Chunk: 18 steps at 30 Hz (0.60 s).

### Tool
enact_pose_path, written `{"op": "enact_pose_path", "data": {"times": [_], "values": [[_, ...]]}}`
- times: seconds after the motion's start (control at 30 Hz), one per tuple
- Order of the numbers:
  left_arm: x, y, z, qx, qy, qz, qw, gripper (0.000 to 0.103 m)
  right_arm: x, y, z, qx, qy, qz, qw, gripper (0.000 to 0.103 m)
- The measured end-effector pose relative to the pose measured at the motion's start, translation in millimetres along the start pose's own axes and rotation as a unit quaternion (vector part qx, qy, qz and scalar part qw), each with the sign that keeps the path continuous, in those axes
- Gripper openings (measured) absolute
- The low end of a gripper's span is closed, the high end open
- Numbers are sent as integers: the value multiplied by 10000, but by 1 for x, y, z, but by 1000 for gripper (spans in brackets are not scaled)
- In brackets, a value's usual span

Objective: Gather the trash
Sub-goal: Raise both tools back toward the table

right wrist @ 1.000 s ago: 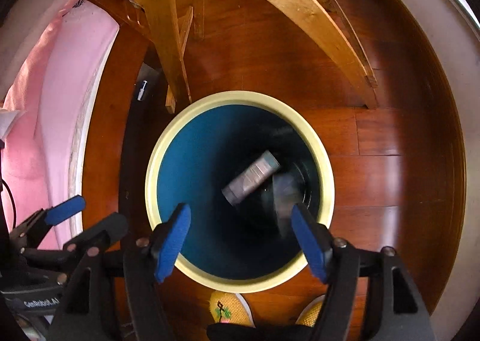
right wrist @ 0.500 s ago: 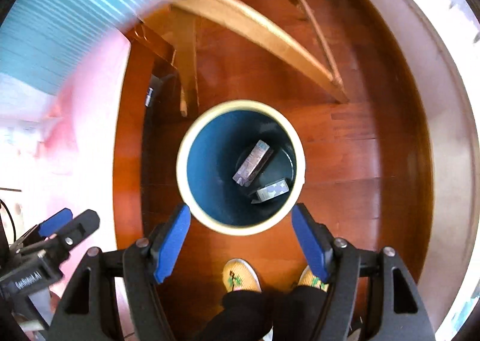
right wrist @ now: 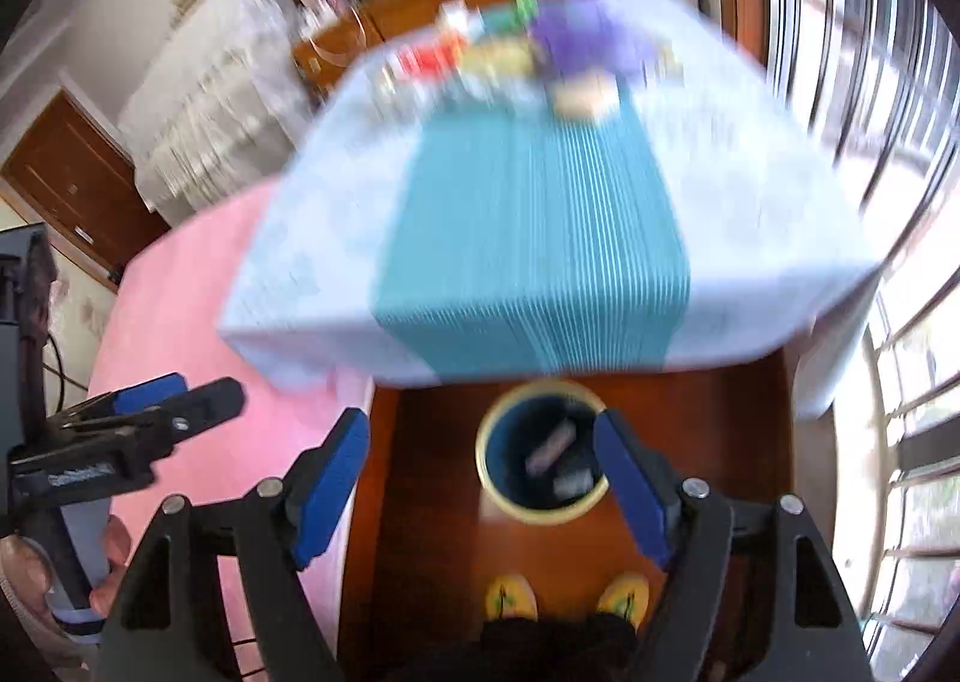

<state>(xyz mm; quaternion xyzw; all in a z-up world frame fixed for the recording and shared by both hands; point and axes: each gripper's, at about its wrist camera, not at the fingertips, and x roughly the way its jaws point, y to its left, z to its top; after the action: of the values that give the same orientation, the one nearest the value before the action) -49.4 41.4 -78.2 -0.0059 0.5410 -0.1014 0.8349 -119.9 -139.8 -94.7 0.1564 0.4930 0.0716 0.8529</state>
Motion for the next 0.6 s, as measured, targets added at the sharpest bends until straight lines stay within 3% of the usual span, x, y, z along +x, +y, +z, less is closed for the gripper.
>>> {"op": "enact_pose_path", "data": {"times": [0.13, 0.33, 0.6], "values": [[-41, -10, 41, 151, -503, 134, 9985, 102, -47, 19, 35, -237, -665, -211, 9973, 78], [-50, -25, 84, 187, -578, 63, 9981, 102, -65, 17, 80, -315, -989, -450, 9936, 78], [12, -53, 137, -25, -341, 245, 9991, 100, -7, -37, 145, -226, -509, -469, 9973, 78]]}}
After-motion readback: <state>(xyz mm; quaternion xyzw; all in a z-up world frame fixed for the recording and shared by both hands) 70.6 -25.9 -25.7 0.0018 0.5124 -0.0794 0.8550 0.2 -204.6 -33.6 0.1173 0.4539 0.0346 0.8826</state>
